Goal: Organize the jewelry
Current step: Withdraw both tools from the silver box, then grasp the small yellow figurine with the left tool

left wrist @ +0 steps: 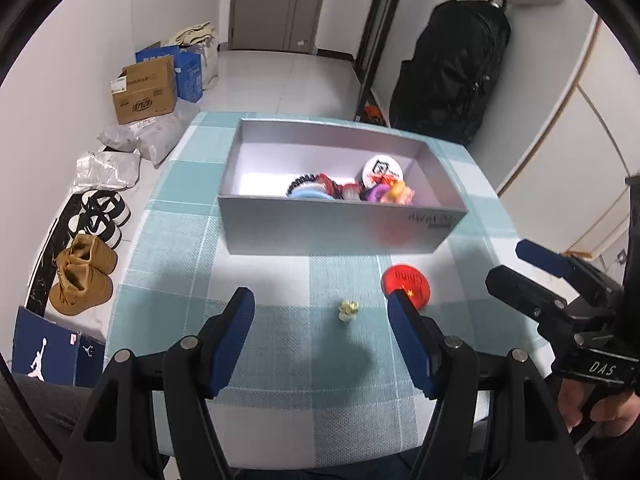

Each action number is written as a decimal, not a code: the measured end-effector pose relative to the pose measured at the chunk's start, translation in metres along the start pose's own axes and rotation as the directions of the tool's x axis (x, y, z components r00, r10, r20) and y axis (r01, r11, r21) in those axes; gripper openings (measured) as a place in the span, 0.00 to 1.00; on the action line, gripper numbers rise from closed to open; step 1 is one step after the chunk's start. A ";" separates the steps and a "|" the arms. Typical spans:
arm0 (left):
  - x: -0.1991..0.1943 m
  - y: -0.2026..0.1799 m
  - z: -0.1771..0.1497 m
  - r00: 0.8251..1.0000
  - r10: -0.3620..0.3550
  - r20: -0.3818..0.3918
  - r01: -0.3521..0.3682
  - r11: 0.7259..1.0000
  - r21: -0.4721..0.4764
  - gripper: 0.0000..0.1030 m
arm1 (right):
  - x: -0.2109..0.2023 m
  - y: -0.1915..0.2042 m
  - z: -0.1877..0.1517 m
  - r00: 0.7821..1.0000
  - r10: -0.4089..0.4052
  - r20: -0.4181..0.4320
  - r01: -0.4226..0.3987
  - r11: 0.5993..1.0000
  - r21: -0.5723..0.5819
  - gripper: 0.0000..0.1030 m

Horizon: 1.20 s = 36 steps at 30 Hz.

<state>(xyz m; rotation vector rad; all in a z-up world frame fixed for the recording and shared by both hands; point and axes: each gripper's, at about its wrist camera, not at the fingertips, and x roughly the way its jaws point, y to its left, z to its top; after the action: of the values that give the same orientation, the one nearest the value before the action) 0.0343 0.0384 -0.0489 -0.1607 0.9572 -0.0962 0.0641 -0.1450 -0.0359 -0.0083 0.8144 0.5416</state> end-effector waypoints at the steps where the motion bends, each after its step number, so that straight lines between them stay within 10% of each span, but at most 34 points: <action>1: 0.002 -0.002 -0.001 1.000 -0.010 -0.012 0.010 1.000 0.008 0.63 | 0.000 0.000 -0.001 1.000 -0.002 -0.003 0.002 1.000 0.003 0.85; 17: 0.035 -0.017 -0.011 0.990 -0.042 -0.138 0.050 0.997 0.051 0.62 | -0.003 -0.019 -0.008 0.998 0.020 -0.057 -0.012 0.991 0.135 0.85; 25: 0.037 -0.022 -0.009 0.991 0.023 -0.132 -0.009 0.994 0.108 0.09 | -0.003 -0.017 -0.007 0.997 0.049 -0.053 -0.042 0.990 0.132 0.85; 36: 0.036 -0.018 -0.007 0.989 -0.035 -0.144 0.047 0.995 0.084 0.08 | 0.007 -0.014 -0.012 0.994 0.051 -0.096 -0.040 0.992 0.118 0.85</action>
<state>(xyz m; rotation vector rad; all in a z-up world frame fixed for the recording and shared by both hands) 0.0492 0.0146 -0.0785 -0.0942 1.0901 -0.1889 0.0667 -0.1566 -0.0516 0.0914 0.9436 0.5394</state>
